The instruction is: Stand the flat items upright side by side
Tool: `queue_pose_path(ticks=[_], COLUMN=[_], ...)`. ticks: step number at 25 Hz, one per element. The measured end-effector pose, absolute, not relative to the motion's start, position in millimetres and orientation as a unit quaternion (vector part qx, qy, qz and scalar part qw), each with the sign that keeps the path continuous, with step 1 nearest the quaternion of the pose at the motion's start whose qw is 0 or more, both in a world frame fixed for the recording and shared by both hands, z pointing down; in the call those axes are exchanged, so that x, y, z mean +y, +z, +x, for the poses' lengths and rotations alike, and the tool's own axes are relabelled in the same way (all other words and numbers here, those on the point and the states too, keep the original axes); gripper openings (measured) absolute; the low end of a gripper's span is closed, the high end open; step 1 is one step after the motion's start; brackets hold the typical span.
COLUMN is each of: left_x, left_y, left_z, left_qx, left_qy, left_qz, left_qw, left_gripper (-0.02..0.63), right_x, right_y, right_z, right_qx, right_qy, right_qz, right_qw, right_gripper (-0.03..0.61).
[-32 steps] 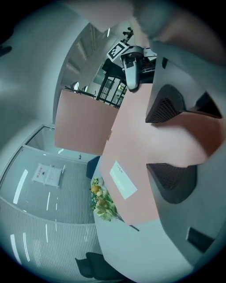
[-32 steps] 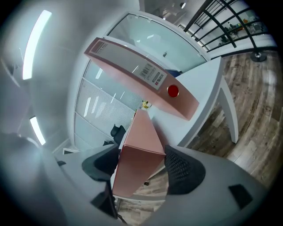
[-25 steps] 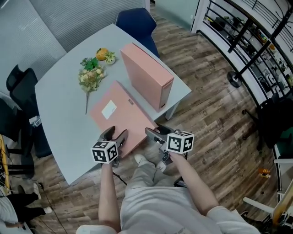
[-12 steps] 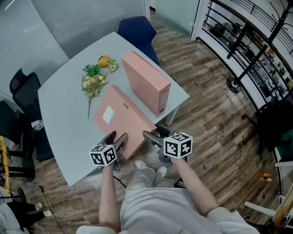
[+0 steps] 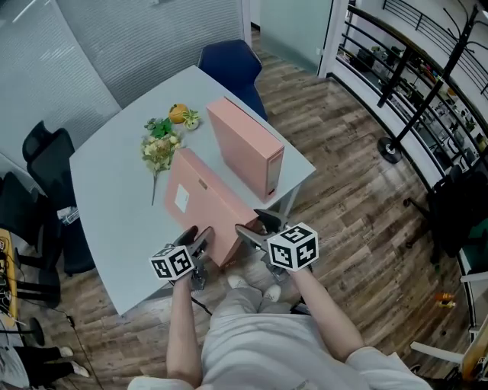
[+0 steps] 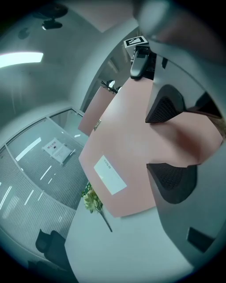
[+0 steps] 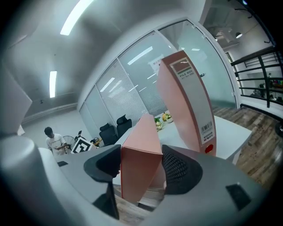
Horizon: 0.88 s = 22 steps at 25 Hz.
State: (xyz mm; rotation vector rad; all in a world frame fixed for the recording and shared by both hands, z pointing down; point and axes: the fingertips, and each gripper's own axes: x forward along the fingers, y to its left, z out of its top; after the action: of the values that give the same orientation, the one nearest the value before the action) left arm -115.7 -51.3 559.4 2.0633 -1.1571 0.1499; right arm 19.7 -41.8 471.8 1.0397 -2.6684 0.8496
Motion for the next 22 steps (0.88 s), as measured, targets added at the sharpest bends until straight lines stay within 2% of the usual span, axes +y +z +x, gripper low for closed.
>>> queue_pose_path(ticks=[22], left_x=[-62], left_y=[560], left_z=[-97], left_qx=[-0.396], left_qy=[-0.071], left_qz=[0.803], left_qw=[0.439], left_gripper=[0.276], right_x=[-35], right_y=[447], right_z=[13], right_qx=[-0.911], right_qy=[0.155], right_qz=[0.354], right_qw=[0.145], right_gripper=[0.298])
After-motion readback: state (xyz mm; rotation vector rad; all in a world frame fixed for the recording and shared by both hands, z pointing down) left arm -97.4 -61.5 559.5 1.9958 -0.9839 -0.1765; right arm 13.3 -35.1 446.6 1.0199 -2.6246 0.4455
